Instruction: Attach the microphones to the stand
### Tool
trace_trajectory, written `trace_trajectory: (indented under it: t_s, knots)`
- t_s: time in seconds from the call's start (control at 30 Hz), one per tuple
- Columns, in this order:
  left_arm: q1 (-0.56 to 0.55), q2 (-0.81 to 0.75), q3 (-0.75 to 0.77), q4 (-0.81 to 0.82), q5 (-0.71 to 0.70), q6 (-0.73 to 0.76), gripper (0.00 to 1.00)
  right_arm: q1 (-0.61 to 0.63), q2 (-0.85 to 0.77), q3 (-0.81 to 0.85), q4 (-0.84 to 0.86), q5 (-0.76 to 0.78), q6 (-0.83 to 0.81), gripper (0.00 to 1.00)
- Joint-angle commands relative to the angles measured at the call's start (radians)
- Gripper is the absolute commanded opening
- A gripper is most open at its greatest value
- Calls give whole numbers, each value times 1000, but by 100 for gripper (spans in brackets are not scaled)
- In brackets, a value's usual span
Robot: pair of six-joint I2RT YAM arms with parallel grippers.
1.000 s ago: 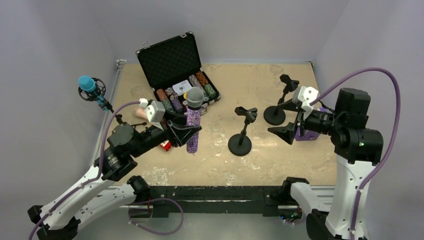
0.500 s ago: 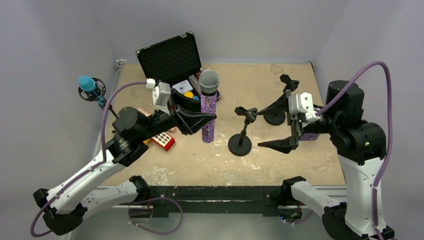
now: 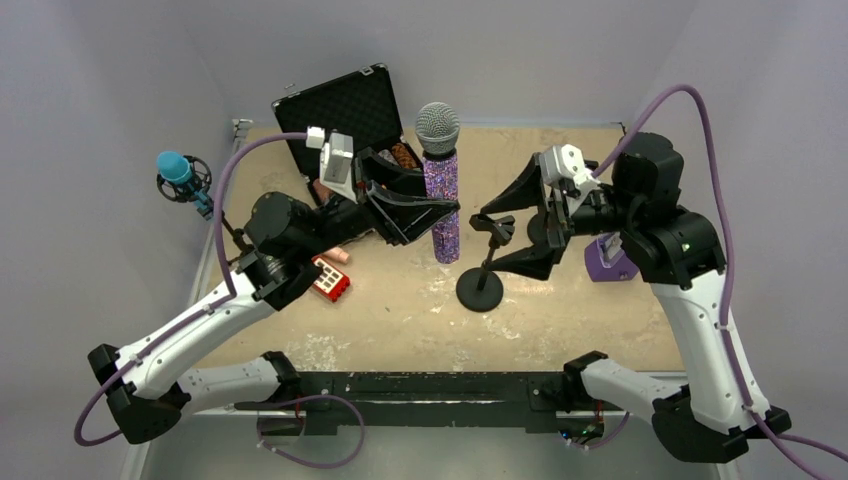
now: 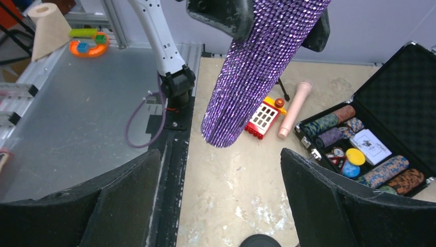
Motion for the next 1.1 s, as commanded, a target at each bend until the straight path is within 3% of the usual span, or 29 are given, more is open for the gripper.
trace_trajectory:
  t_s: [0.0, 0.23, 0.33, 0.4, 0.43, 0.5, 0.53, 0.57, 0.67, 0.73, 0.9, 1.07]
  knots:
    - [-22, 39, 68, 171, 1, -50, 0, 20, 18, -15, 198, -7, 209, 89]
    - [-47, 129, 111, 230, 0, -50, 0, 47, 73, -75, 419, -86, 479, 86]
    - [-50, 147, 119, 233, 6, -41, 0, 49, 72, -141, 519, -105, 588, 78]
    - [-50, 152, 116, 233, 7, -32, 0, 48, 70, -181, 556, -117, 628, 66]
    - [-50, 153, 116, 231, 8, -29, 0, 49, 70, -194, 567, -122, 643, 53]
    - [-50, 156, 116, 224, 24, -23, 0, 49, 73, -212, 570, -127, 644, 15]
    - [-49, 157, 120, 217, 34, -22, 0, 48, 73, -216, 565, -129, 636, 6]
    - [-47, 153, 126, 187, 43, -22, 10, 48, 72, -219, 551, -129, 619, 1]
    - [-29, 118, 140, 84, 16, -44, 49, 49, 68, -211, 467, -116, 523, 0]
    - [-3, 104, 157, 19, 22, -70, 61, 49, 66, -201, 391, -91, 438, 0]
    - [33, 125, 247, -135, 101, -105, 73, 49, 65, -195, 311, -64, 329, 0]
    - [35, 180, 326, -211, 167, -128, 74, 55, 70, -187, 282, -55, 296, 0]
